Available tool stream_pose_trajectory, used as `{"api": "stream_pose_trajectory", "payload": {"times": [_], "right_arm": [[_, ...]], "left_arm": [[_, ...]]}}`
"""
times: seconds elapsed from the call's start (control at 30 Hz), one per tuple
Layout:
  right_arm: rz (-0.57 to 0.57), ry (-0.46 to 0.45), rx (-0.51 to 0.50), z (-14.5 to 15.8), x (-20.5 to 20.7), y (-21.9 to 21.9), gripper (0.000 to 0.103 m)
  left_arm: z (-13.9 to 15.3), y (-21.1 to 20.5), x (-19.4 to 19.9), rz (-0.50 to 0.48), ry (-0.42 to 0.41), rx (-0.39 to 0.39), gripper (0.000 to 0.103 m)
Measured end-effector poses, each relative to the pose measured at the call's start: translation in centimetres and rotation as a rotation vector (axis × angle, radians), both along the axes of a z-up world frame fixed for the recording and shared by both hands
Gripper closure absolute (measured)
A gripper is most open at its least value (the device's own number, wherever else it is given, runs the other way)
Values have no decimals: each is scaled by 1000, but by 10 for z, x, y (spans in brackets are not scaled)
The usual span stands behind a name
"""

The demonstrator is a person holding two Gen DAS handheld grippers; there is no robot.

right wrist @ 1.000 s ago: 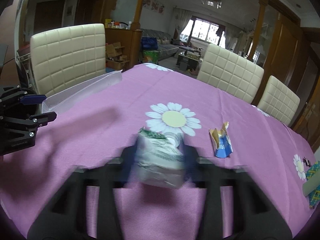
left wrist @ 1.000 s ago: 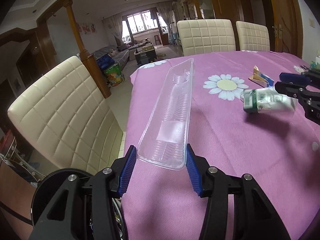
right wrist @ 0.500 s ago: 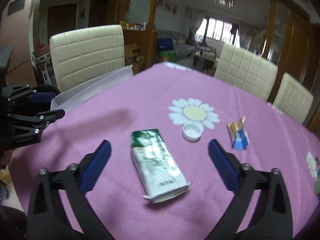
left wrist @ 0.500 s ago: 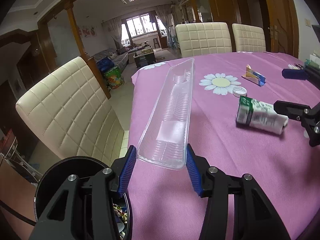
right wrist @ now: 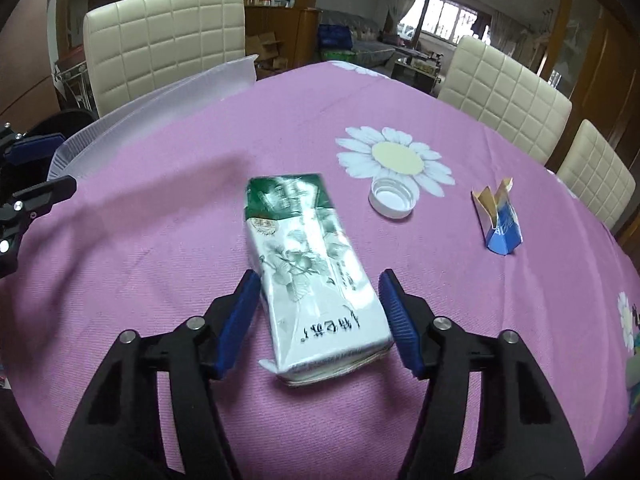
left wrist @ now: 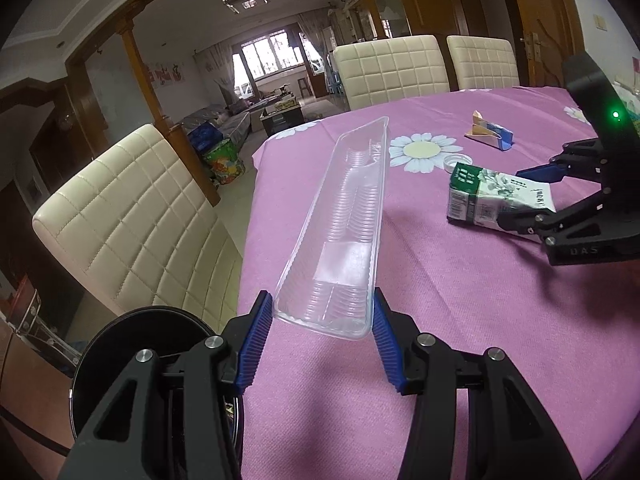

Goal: Collect trash
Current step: 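Carry the tray and tissue pack over the bin and release both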

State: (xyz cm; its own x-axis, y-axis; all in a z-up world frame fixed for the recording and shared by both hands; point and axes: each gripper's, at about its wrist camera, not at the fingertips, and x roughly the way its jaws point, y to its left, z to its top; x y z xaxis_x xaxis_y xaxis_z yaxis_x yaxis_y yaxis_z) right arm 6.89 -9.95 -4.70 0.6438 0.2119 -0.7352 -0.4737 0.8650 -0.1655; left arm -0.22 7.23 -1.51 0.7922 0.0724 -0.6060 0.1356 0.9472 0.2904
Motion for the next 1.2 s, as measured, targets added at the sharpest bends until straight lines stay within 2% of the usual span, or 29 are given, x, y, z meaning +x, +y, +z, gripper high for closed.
{"api": "stream_pose_trajectory", "payload": {"times": [0.27,0.47,0.8,1.07,1.2], "right_arm": [[67,-90,22,34,-19,23,49],[151,-117,36,48,-28,58,49],[286,-129,50,54,-42,115,49],[343,-118,53,53,-46,142,49],[368,-113,65,54,-46,155,49]], "left_arm": [[18,13,-10,40,-55,13,55],[28,46,-18,129,-77,19,55],[26,94,-35,258,-77,23,55],[18,131,-42,360,-51,-22,54],[13,145,-45,403,-38,-46,50]]}}
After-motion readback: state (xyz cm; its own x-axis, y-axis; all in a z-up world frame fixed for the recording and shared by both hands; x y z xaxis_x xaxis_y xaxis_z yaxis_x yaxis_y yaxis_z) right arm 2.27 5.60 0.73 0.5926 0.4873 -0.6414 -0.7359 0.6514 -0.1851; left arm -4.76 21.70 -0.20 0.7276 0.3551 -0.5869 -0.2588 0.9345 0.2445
